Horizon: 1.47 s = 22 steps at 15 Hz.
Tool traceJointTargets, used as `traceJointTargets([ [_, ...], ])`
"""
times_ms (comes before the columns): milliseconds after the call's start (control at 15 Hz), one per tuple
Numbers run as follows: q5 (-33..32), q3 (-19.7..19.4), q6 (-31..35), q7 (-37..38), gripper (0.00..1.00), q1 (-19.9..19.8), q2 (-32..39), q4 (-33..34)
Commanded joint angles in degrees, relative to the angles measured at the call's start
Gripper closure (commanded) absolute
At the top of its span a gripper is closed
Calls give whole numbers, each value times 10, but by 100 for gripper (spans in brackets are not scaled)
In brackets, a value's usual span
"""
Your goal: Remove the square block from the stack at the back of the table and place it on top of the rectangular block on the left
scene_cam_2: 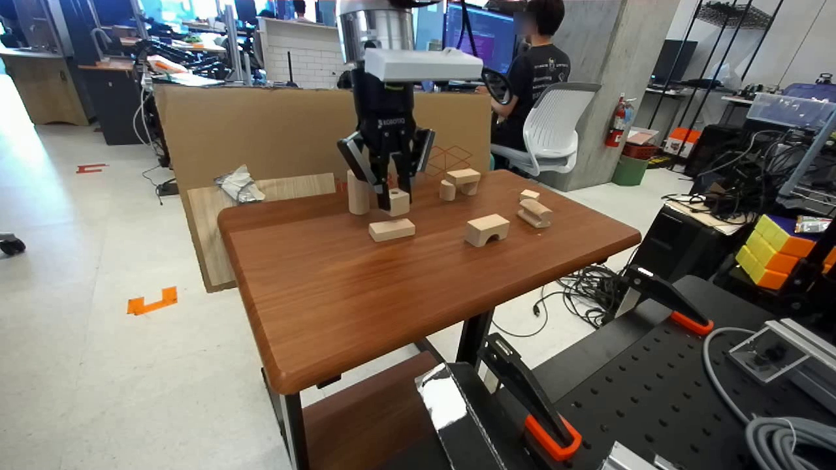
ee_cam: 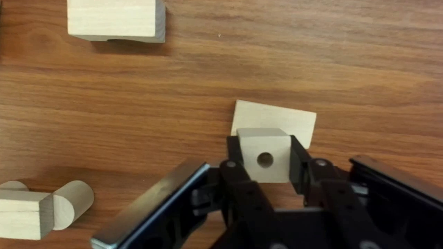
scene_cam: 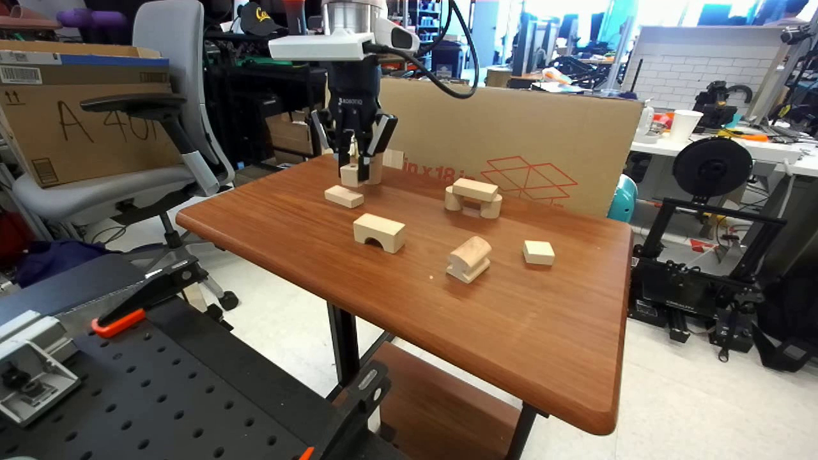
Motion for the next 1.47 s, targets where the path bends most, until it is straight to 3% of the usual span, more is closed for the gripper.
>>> traceJointTargets([
  [0, 10, 8, 27, 6, 91, -1, -12, -24],
  [1000, 32, 3, 19, 57, 91, -1, -4, -29],
  [1067, 33, 3, 19, 59, 47, -1, -4, -28],
  [1400, 37, 4, 27, 62, 12, -5, -25, -46],
])
